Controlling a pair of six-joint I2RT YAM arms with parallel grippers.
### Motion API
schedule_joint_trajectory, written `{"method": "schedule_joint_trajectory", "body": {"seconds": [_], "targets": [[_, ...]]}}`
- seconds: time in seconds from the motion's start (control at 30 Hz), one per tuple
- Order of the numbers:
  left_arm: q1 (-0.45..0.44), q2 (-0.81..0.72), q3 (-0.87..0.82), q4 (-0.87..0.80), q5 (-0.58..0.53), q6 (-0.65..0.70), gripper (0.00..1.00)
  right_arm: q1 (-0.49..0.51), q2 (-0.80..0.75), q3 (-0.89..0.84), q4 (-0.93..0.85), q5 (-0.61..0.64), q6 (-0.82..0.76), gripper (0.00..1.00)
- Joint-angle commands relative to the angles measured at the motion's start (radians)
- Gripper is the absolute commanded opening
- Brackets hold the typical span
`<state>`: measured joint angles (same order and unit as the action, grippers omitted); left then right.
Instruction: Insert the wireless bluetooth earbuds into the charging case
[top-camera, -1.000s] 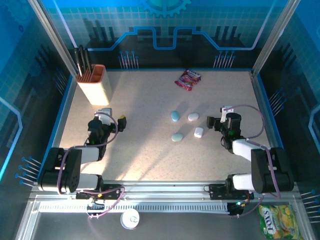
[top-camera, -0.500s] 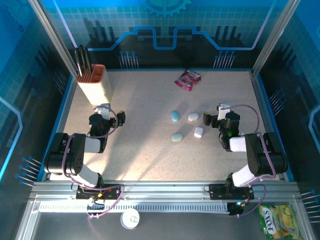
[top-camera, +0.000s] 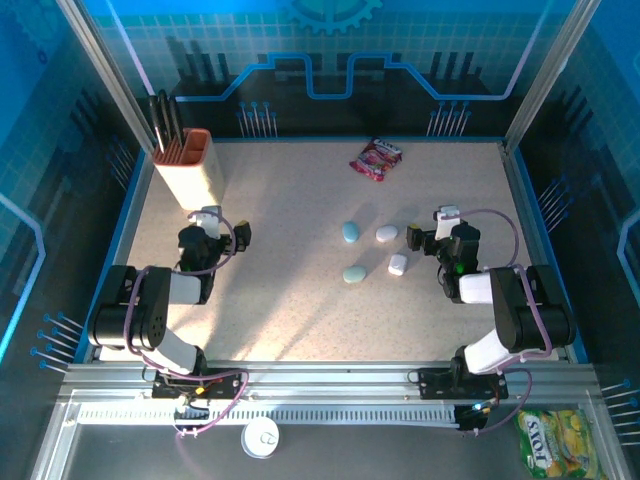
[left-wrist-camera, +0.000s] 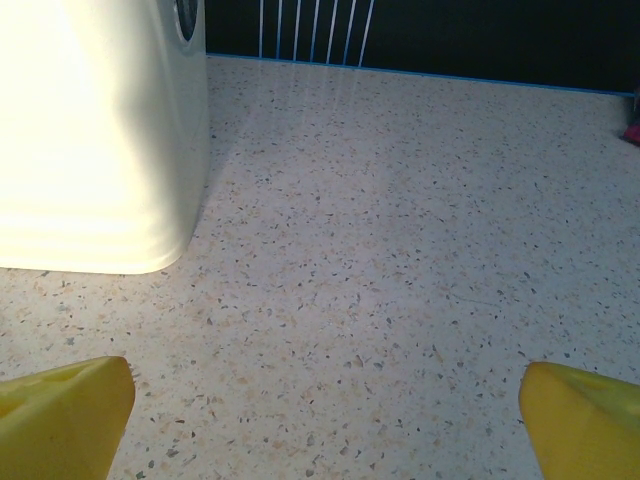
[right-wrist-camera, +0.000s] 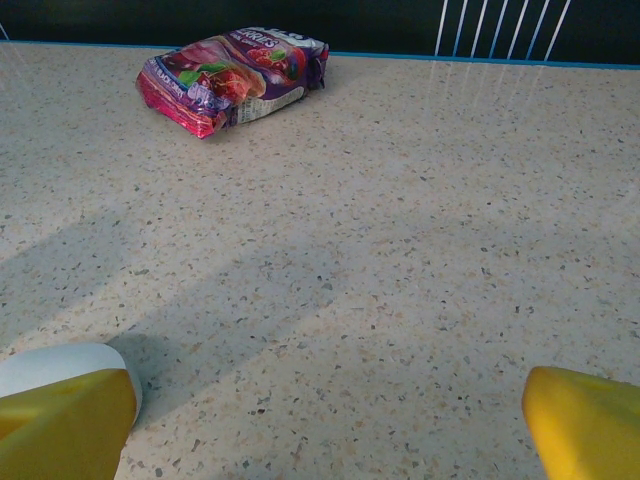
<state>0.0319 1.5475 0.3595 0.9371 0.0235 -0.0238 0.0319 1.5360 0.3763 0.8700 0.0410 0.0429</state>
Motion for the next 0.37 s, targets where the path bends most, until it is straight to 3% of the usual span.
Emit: {"method": "schedule_joint_trajectory", "body": {"seconds": [0.0, 0.33], "targets": [[0.001, 0.006, 0.025, -0.015, 0.016, 0.018, 0.99, 0.002, 0.001, 0.007, 0.045, 0.011, -0.021, 1.0], [-0.005, 0.006, 0.026, -0.017, 0.009, 0.021, 0.99, 0.007, -0.002, -0.019, 0.093, 0.039, -0.014, 1.0]]}}
